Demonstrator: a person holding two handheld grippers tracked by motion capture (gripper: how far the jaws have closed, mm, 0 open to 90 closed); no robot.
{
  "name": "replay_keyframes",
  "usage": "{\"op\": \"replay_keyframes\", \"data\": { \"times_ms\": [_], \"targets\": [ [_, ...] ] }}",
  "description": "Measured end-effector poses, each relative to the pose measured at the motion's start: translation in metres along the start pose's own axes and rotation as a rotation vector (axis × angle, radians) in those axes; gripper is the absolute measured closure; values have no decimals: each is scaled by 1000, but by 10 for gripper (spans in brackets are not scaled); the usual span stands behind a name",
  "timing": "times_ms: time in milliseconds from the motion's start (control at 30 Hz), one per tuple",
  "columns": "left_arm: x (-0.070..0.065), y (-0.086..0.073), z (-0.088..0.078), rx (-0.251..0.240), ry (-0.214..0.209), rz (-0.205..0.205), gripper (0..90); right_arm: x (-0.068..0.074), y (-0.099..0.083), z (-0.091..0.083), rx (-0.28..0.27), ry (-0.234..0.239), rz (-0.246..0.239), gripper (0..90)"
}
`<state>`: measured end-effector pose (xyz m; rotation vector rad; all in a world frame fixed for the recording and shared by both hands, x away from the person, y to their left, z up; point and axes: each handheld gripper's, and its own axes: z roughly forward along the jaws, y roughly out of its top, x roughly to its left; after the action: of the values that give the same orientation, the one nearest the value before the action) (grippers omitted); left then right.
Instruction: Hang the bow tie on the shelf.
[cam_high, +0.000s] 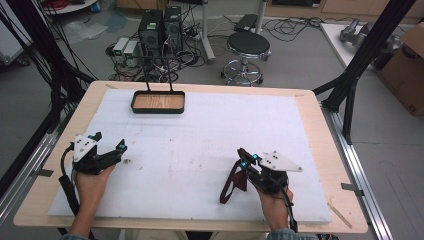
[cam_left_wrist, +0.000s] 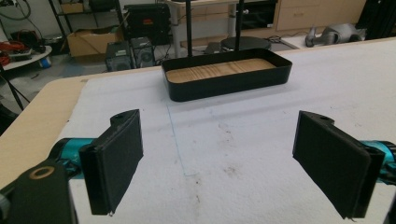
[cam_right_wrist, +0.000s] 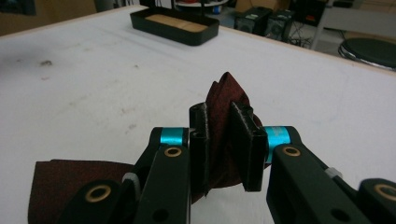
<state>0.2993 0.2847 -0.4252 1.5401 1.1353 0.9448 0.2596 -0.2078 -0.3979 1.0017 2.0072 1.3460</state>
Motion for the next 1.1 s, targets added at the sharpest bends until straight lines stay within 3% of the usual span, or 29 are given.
{"op": "replay_keyframes", "data": {
  "times_ms": [133,600,833,1100],
  "targets": [
    [0,0,0,-4,1,-5,164,-4,21,12,-17,60,-28,782],
    [1,-1,2,-2,-4,-4,164,-14,66,43,-67,120,-47,797],
    [1,-2,5,0,-12,-5,164,-16,95,61,-87,126,-86,797],
    [1,-3,7,6,-19,-11,164,-17,128,97,-141,184,-91,798]
  ]
}}
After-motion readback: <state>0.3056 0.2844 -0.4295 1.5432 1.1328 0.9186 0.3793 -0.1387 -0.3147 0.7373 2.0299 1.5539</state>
